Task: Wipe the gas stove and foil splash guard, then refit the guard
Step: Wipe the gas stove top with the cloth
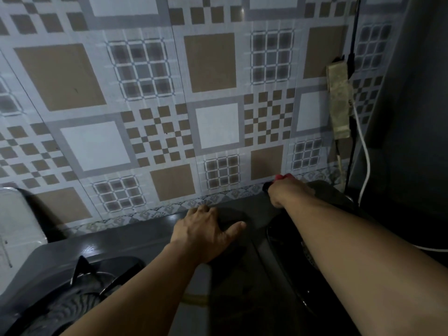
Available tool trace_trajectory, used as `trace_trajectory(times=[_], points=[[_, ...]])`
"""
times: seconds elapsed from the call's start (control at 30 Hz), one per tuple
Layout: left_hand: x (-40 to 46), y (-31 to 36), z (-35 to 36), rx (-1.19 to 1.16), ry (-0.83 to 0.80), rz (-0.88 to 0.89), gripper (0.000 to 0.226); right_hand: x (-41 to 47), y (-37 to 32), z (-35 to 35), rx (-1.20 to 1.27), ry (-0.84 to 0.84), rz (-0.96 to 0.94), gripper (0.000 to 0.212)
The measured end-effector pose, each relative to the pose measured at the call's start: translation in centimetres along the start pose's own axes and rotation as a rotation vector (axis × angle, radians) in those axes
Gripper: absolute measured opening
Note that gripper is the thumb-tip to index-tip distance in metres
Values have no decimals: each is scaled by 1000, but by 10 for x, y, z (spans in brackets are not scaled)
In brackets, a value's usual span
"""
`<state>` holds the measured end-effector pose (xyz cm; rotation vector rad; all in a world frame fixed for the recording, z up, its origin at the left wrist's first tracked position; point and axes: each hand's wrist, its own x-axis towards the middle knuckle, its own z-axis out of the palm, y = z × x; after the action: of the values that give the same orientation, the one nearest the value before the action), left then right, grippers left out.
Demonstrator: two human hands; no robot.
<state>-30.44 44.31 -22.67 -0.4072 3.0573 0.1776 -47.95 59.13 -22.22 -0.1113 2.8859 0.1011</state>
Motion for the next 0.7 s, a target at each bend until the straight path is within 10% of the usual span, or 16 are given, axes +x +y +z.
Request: trace_trajectory(times=[0.7], points=[[-76, -65, -22, -3, 37, -85, 94, -105, -76, 31, 154, 12, -494, 61]])
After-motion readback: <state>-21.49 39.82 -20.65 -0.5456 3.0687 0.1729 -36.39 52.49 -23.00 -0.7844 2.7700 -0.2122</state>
